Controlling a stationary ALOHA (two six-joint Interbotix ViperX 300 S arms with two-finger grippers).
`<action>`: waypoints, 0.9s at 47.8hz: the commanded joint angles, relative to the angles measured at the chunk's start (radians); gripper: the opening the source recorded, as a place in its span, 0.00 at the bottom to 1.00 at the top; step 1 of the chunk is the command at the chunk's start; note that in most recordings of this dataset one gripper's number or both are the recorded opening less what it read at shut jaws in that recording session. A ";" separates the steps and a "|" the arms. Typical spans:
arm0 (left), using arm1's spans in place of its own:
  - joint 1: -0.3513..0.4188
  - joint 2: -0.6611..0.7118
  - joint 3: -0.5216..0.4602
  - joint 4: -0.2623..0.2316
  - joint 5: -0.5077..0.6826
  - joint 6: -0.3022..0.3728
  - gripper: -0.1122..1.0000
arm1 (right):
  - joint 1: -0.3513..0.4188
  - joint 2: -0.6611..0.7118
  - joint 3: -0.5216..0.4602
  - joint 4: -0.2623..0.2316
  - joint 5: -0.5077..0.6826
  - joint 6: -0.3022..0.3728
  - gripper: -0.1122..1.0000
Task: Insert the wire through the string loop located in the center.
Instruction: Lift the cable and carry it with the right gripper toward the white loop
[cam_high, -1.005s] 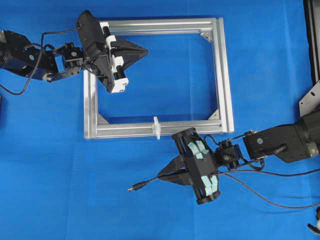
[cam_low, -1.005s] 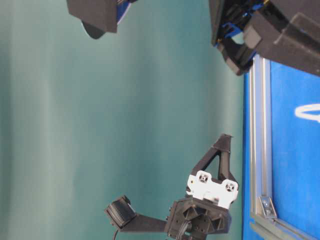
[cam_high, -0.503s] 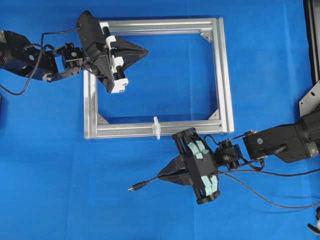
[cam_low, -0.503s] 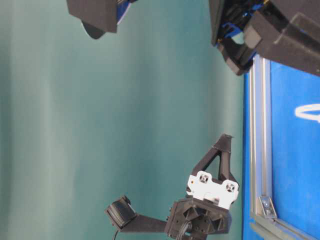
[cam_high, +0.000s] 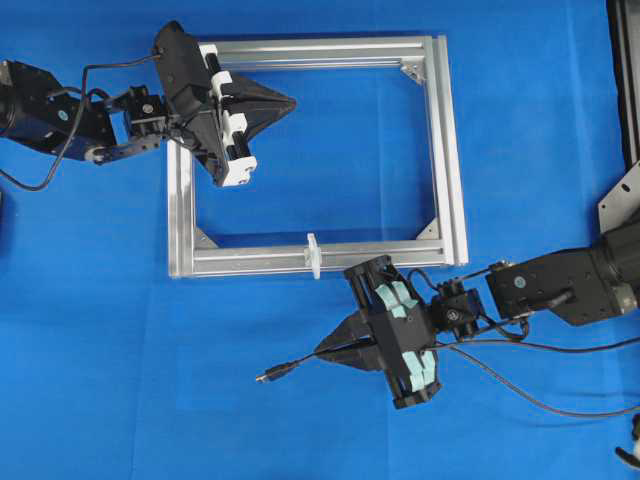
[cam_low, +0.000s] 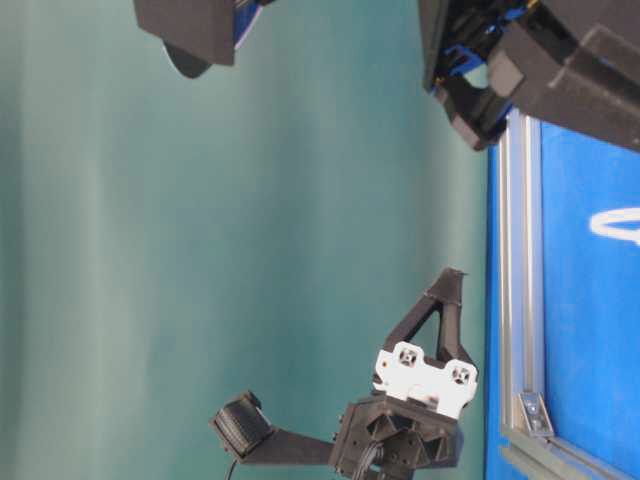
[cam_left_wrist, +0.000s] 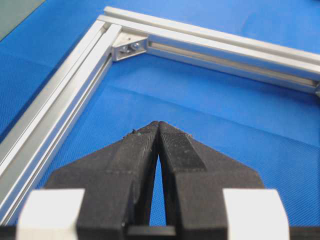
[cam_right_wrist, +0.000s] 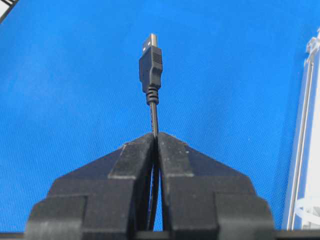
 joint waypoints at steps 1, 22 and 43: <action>-0.002 -0.032 -0.008 0.003 -0.005 -0.002 0.10 | 0.003 -0.032 0.003 0.003 -0.003 -0.002 0.08; -0.003 -0.032 -0.008 0.003 -0.005 -0.003 0.10 | 0.003 -0.156 0.183 0.046 -0.006 0.002 0.08; -0.002 -0.032 -0.006 0.003 -0.005 -0.005 0.10 | -0.003 -0.261 0.302 0.072 -0.006 0.002 0.08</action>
